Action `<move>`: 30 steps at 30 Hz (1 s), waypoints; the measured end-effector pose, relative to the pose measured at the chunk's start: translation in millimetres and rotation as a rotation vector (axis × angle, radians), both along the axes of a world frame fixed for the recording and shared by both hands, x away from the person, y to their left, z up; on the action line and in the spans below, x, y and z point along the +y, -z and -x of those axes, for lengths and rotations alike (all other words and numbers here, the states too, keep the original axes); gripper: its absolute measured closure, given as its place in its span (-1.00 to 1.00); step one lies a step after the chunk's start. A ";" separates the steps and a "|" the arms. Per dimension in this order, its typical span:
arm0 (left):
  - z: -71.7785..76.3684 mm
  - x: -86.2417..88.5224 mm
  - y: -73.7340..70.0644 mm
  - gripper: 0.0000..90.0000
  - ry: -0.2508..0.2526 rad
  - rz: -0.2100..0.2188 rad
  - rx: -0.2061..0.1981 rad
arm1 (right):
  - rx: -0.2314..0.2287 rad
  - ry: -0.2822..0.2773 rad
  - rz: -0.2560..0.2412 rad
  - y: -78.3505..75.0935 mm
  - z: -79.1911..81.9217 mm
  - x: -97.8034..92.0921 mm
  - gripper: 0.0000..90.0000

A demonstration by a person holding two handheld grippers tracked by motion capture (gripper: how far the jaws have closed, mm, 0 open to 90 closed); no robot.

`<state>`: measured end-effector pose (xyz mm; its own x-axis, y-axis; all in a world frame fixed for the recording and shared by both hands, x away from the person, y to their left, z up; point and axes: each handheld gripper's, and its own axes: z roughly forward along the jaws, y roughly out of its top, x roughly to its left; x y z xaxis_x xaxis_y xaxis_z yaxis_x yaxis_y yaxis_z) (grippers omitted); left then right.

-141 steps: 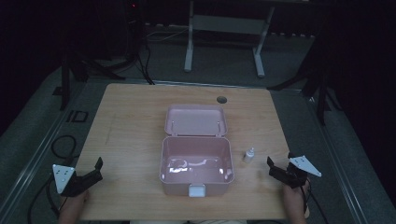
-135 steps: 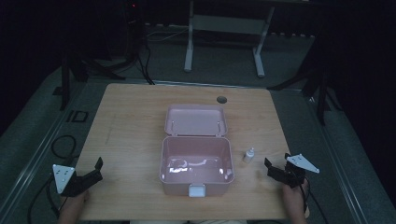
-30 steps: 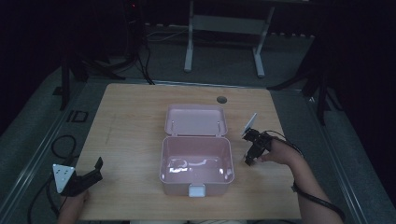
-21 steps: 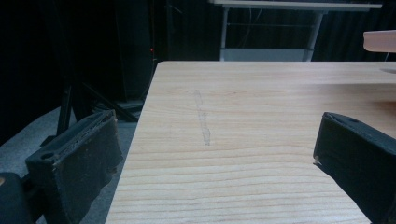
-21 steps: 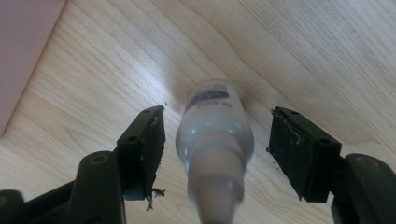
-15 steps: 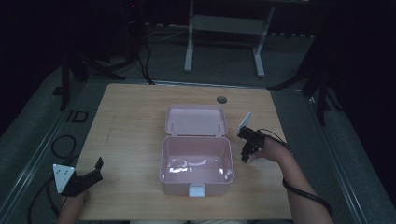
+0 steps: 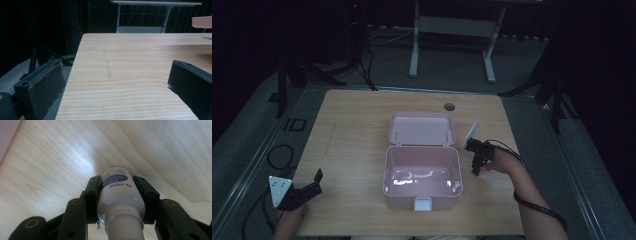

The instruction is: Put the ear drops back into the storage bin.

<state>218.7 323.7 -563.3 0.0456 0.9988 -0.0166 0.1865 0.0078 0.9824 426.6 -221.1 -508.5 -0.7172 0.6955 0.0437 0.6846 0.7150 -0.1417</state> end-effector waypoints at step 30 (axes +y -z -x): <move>0.1 0.0 0.0 -0.98 0.000 0.002 0.001 | -0.026 -0.501 -0.001 -10.6 40.3 -9.7 0.32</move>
<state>218.6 323.8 -563.3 0.0455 0.9988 -0.0182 0.1870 0.0094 0.9823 386.2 -230.9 -497.9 -0.9639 0.2654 0.0221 0.2605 0.9569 -0.1282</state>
